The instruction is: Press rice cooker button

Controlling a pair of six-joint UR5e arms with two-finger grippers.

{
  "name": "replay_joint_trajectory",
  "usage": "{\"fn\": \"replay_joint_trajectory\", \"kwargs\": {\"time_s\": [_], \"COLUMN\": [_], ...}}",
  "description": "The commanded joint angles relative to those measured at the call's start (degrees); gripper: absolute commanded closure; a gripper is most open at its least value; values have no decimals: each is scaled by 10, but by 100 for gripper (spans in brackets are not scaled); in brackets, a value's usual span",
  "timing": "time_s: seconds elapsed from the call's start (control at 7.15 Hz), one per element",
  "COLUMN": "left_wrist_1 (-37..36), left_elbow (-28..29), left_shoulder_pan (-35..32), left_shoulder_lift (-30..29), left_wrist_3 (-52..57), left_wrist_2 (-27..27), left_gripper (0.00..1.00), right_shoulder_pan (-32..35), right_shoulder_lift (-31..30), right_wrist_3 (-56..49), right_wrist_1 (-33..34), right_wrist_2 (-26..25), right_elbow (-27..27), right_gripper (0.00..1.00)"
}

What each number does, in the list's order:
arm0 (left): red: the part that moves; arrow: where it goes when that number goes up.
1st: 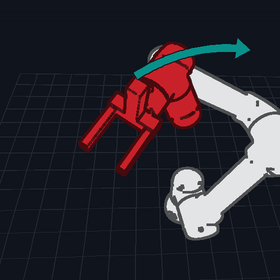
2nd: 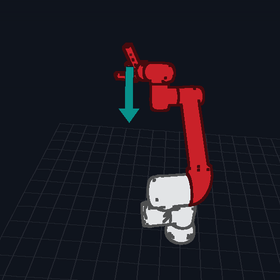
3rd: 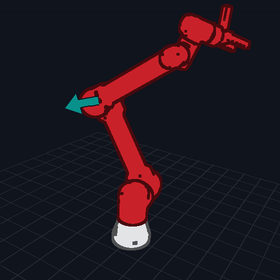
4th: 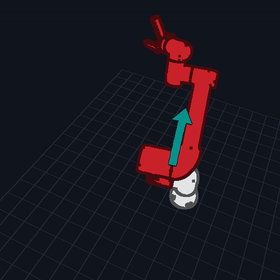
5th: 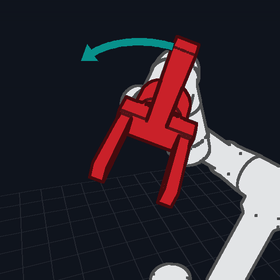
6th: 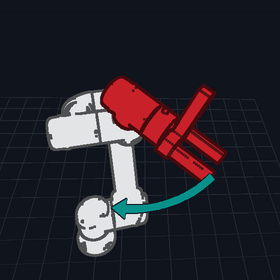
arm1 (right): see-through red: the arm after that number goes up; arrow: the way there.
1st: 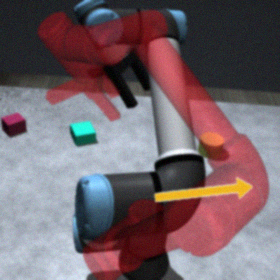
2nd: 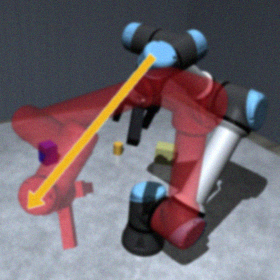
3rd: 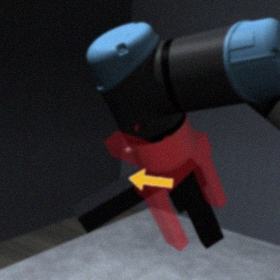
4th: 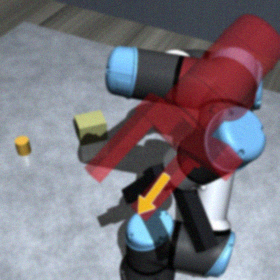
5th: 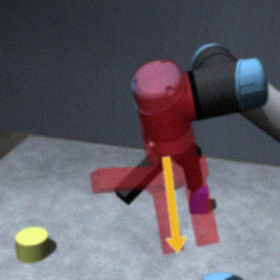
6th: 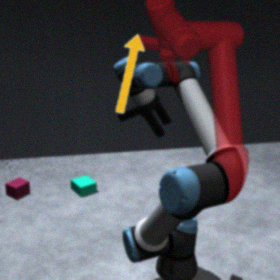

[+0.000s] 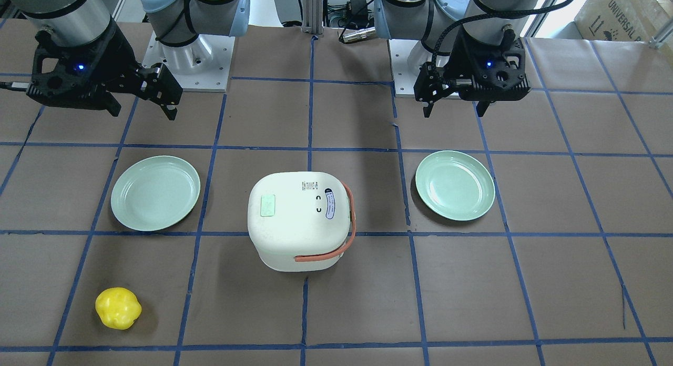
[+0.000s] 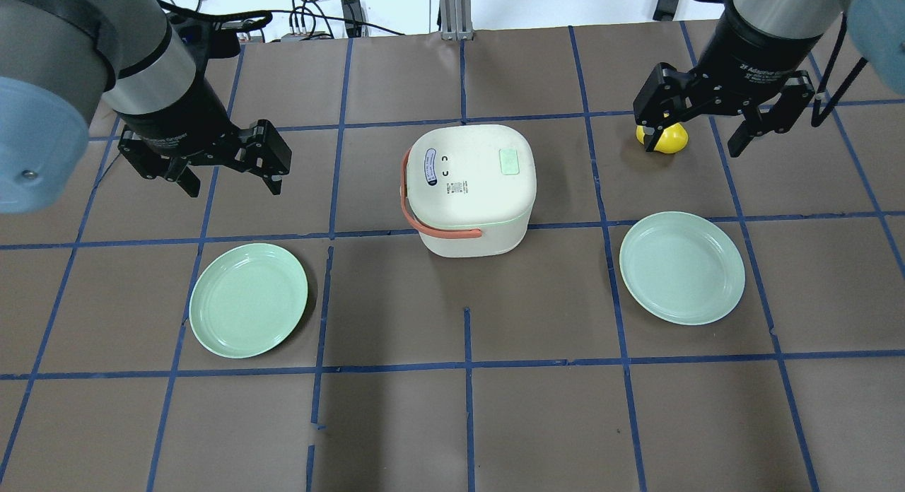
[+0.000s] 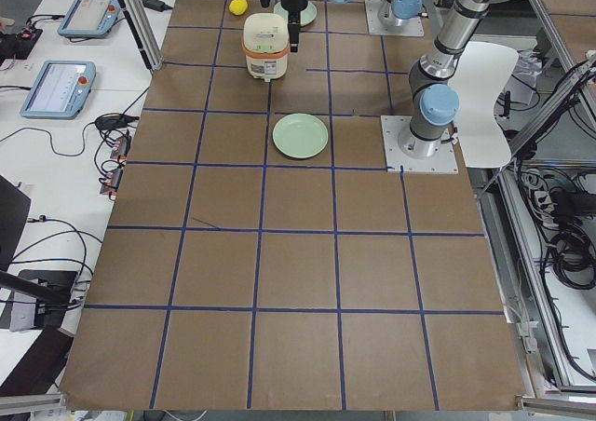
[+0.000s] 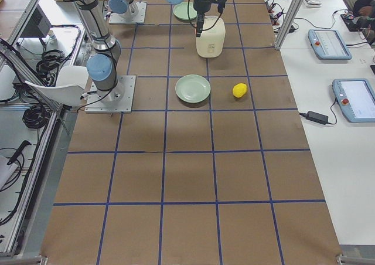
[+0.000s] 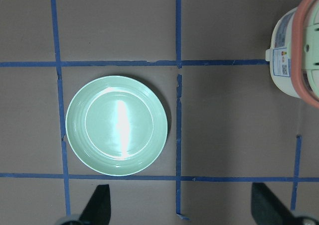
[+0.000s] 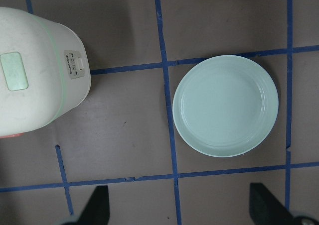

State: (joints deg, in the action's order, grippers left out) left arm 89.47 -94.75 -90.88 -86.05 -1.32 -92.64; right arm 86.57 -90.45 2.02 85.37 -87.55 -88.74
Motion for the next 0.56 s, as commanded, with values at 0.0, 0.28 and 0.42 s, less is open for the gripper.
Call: {"fn": "replay_joint_trajectory", "kwargs": {"time_s": [0.0,0.28,0.42], "left_wrist_1": [0,0,0], "left_elbow": [0,0,0], "left_shoulder_pan": [0,0,0], "left_shoulder_lift": [0,0,0], "left_wrist_3": [0,0,0], "left_wrist_2": [0,0,0], "left_gripper": [0,0,0], "right_shoulder_pan": [0,0,0], "right_shoulder_lift": [-1,-1,-1], "right_wrist_3": [0,0,1], "right_wrist_1": [4,4,3], "right_wrist_2": [-10,-6,-4], "right_elbow": [1,1,1], "right_gripper": [3,1,0]}}
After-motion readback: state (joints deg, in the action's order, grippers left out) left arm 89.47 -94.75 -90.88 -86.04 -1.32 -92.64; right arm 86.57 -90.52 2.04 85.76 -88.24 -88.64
